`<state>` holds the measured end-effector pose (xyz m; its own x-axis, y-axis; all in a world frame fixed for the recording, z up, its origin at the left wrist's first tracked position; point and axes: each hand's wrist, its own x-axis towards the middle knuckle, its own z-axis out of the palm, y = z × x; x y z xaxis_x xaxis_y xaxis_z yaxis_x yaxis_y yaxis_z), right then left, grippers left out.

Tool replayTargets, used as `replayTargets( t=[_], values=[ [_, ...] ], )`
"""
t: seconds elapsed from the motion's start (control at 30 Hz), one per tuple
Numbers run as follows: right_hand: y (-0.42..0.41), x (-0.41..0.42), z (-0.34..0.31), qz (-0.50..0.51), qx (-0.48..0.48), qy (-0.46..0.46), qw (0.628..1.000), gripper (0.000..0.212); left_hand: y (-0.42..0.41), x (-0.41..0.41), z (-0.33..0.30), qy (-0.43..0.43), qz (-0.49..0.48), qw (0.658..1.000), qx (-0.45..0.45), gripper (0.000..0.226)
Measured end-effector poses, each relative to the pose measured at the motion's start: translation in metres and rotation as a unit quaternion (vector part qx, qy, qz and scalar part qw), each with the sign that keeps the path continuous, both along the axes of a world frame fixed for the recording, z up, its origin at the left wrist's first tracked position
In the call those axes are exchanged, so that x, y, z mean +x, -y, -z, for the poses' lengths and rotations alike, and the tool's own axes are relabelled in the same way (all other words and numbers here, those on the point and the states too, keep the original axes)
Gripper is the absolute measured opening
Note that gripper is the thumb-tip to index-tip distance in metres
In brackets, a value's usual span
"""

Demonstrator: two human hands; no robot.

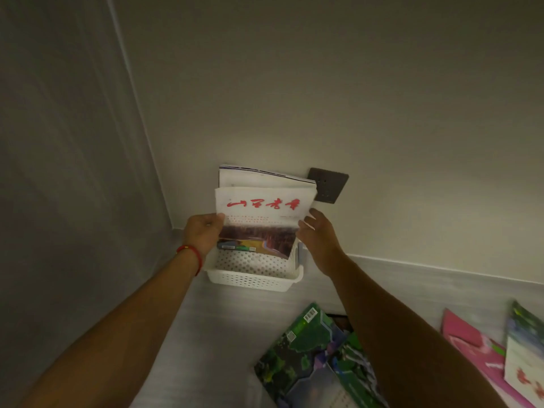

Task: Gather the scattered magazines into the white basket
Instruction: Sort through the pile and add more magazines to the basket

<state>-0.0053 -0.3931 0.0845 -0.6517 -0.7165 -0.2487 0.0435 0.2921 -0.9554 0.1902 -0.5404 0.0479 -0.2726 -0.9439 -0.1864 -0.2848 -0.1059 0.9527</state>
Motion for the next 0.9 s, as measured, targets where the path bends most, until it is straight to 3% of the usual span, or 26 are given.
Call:
replayTargets(
  t=[0.07,0.17,0.33,0.4,0.47,0.53,0.6,0.7,0.77,0.9],
  values=[
    [-0.005,-0.002,0.001,0.013,0.020,0.001,1.000,0.049,0.000,-0.004,-0.001,-0.001,0.006,1.000,-0.005,0.028],
    [-0.033,-0.003,0.009,-0.032,0.077,-0.087,0.993,0.048,0.000,-0.014,-0.002,-0.020,0.021,1.000,0.012,0.027],
    [-0.135,-0.009,0.046,-0.106,0.126,-0.159,0.973,0.029,-0.009,-0.015,0.005,-0.039,-0.002,0.997,0.073,0.073],
    [-0.183,-0.016,0.058,-0.096,0.153,-0.181,0.967,0.026,-0.024,-0.015,0.007,0.035,-0.007,0.999,0.019,0.065],
    [-0.231,-0.029,0.070,-0.075,0.173,-0.214,0.958,0.024,-0.054,-0.022,0.004,0.107,-0.021,0.989,-0.095,0.040],
    [-0.275,-0.045,0.079,-0.054,0.212,-0.222,0.950,0.025,-0.099,-0.032,0.006,0.098,-0.022,0.982,-0.159,0.030],
    [-0.315,-0.064,0.083,-0.021,0.253,-0.199,0.947,0.026,-0.151,-0.047,0.014,0.075,0.034,0.982,-0.169,0.037],
    [-0.374,-0.092,0.087,0.042,0.276,-0.192,0.941,0.021,-0.237,-0.077,0.035,0.107,0.159,0.968,-0.164,0.035],
    [-0.411,-0.104,0.091,0.070,0.298,-0.190,0.933,0.024,-0.291,-0.098,0.048,0.134,0.266,0.939,-0.173,0.026],
    [-0.463,-0.115,0.107,0.031,0.310,-0.203,0.928,0.036,-0.376,-0.126,0.074,0.169,0.409,0.883,-0.158,0.035]
  ],
)
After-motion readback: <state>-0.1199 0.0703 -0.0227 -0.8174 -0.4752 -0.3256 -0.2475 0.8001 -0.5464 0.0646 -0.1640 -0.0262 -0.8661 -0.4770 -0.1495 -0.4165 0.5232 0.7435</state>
